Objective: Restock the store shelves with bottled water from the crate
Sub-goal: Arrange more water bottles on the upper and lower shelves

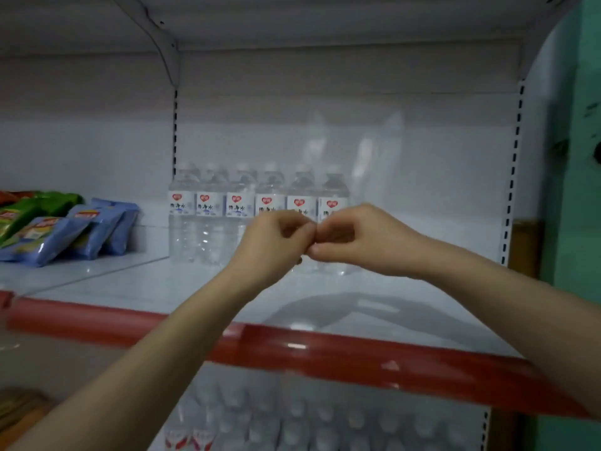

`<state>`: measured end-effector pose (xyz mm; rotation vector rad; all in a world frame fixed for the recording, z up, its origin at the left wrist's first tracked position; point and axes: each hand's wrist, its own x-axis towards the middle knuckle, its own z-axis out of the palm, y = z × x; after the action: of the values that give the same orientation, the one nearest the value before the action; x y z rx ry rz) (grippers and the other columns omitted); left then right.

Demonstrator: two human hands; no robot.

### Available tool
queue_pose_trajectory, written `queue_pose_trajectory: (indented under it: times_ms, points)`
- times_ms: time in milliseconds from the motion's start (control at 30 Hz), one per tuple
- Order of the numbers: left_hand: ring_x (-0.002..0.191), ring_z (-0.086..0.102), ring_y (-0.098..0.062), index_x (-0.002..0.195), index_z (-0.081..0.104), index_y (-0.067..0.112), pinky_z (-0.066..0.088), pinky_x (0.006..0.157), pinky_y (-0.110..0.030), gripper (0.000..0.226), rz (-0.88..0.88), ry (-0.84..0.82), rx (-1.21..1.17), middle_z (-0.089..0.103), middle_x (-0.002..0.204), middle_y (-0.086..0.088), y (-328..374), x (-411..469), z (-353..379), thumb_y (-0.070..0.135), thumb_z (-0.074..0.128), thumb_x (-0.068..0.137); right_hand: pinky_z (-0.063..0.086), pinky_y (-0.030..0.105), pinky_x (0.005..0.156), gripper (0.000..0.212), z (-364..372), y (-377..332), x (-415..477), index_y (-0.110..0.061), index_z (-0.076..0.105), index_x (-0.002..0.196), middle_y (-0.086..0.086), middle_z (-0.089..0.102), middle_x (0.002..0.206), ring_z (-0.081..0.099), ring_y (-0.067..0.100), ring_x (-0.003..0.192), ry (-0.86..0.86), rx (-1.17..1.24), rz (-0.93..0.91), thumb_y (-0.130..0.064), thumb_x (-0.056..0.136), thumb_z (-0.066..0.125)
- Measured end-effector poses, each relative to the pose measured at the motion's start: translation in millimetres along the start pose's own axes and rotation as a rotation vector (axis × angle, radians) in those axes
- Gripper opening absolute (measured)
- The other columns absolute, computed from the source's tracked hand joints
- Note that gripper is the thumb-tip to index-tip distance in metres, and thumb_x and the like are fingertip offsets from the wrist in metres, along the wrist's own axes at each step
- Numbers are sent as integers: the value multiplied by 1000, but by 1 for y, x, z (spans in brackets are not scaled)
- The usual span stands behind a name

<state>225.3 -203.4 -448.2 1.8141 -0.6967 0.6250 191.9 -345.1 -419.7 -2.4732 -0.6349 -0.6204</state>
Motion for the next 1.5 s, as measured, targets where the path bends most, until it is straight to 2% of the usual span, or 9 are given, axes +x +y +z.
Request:
queue_pose_trajectory:
  times_ms: [333,533,667,833,1000,1067,1167,1267,1500]
  points:
    - [79,69,-9,83,68,21,57,68,-23,16,-166,31,-315,72,78,4,-38,-186,-33,15,56,90,54,19,82,25,106,-50,-118,-13,71,98,-4,72,90,68,2,84,-127,241,-35,-27,78,72]
    - [77,65,-9,85,66,19,56,66,-21,13,-535,-110,-241,68,81,3,-105,-316,-8,16,55,92,53,22,85,26,221,-27,-214,-8,67,101,2,72,95,67,7,89,-378,404,250,-23,80,70]
    - [71,60,-14,84,64,16,53,67,-31,12,-743,-218,-184,65,81,-6,-148,-406,16,12,56,91,51,42,91,21,296,0,-284,-11,64,96,13,70,99,67,22,95,-529,474,410,-21,79,72]
    - [81,63,-18,105,65,5,52,72,-31,23,-921,-412,-37,68,91,-8,-189,-495,43,22,55,92,48,27,85,39,366,37,-360,0,58,115,17,65,107,61,16,94,-725,483,666,-19,83,68]
    - [57,51,1,89,60,11,39,52,-9,22,-1085,-627,109,62,78,-1,-218,-558,70,30,50,95,49,21,78,23,412,66,-430,-4,63,97,7,67,95,64,17,90,-854,358,813,-24,87,64]
    - [54,46,-1,82,58,13,34,43,-7,21,-1135,-730,198,51,65,7,-227,-577,76,29,51,94,45,13,62,15,423,72,-452,-17,58,79,-4,61,77,61,11,75,-952,277,807,-28,87,63]
    - [72,56,-6,92,59,15,43,57,-9,14,-1238,-872,270,60,83,5,-234,-601,86,29,59,89,40,13,59,14,438,78,-481,-15,61,91,-3,62,87,60,10,82,-1072,322,842,-29,87,63]
    - [102,61,-18,118,49,9,51,82,-24,49,-1227,-879,391,61,117,-4,-234,-616,95,38,65,82,44,8,64,22,445,73,-498,-11,63,102,-7,63,90,59,3,84,-1136,407,900,-26,86,64]
    - [115,55,-24,127,35,2,44,82,-25,66,-1223,-854,435,54,128,-11,-231,-614,100,36,68,81,49,16,75,23,459,70,-519,-17,68,95,-7,66,93,62,6,91,-989,538,988,-22,75,76]
